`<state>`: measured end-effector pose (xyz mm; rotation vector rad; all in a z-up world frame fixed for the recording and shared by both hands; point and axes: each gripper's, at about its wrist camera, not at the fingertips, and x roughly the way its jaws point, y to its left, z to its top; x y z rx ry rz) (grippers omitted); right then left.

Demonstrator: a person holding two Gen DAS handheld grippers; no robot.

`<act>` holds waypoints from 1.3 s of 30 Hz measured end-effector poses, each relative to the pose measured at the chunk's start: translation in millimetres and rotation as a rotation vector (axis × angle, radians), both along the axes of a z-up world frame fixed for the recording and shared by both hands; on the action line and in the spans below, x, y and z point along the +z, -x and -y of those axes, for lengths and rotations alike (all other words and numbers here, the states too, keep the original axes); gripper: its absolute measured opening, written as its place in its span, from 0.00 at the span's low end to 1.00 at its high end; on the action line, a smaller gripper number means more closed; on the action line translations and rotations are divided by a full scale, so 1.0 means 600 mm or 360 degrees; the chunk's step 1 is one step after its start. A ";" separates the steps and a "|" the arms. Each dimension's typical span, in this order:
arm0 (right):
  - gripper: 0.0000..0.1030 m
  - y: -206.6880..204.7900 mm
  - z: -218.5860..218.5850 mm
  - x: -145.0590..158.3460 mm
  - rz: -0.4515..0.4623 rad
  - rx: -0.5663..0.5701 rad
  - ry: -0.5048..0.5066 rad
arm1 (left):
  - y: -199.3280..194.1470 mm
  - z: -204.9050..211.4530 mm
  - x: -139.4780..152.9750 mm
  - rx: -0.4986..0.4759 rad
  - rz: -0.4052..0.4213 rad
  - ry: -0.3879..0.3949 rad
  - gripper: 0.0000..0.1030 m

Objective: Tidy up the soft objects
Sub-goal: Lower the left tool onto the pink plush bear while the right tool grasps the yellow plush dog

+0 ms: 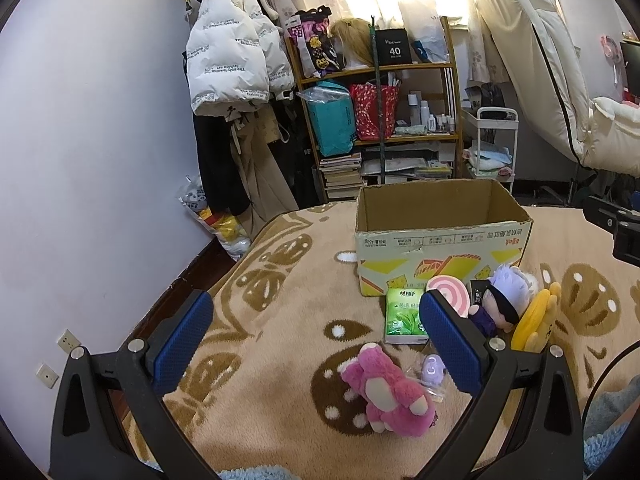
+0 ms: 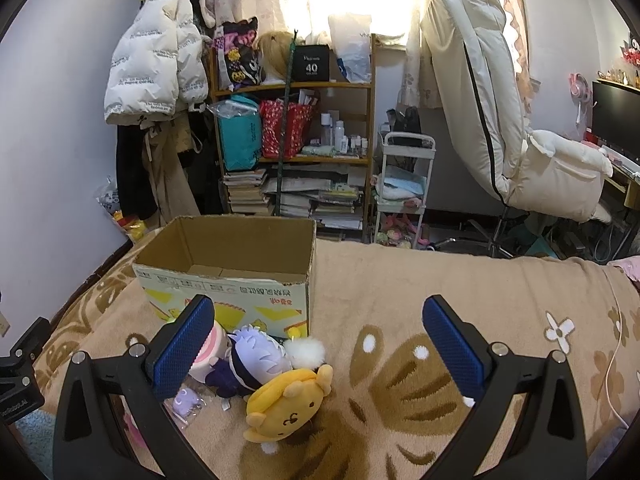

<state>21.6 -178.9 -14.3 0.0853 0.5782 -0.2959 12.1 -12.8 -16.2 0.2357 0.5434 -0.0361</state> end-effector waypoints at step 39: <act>1.00 -0.130 0.018 -0.165 -0.0882 0.0171 -0.0231 | -0.119 0.099 -0.187 -0.0183 -0.0967 -0.0301 0.98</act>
